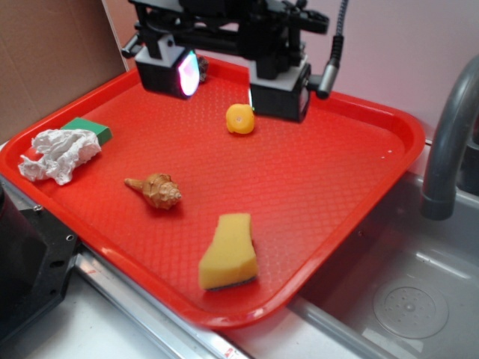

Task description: Grab the green sponge.

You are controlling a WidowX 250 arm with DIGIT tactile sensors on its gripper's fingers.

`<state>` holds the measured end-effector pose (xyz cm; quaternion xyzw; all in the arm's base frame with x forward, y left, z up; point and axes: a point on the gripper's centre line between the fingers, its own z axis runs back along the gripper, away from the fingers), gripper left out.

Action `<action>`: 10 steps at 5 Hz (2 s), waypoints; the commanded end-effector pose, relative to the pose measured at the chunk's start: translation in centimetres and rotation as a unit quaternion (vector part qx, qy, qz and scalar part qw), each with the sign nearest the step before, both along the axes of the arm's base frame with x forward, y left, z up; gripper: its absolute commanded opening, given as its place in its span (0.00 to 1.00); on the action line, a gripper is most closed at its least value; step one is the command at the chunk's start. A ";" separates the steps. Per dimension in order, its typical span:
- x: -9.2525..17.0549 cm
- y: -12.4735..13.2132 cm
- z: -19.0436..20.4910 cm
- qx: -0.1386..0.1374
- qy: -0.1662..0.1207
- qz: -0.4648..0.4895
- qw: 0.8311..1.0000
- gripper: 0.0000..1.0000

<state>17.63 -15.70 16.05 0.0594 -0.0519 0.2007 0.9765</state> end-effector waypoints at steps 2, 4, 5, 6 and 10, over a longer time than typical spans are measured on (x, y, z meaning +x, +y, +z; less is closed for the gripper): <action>1.1 0.2 -3.8 -0.053 -0.012 0.008 0.998 1.00; 0.0 -1.4 -9.8 -0.128 -0.033 0.031 0.991 1.00; -0.5 -2.7 -11.4 -0.136 -0.011 0.013 0.991 1.00; -1.1 -2.9 -12.4 -0.124 0.012 -0.005 0.992 1.00; -1.9 -0.7 -13.8 -0.089 0.071 -0.015 0.993 0.00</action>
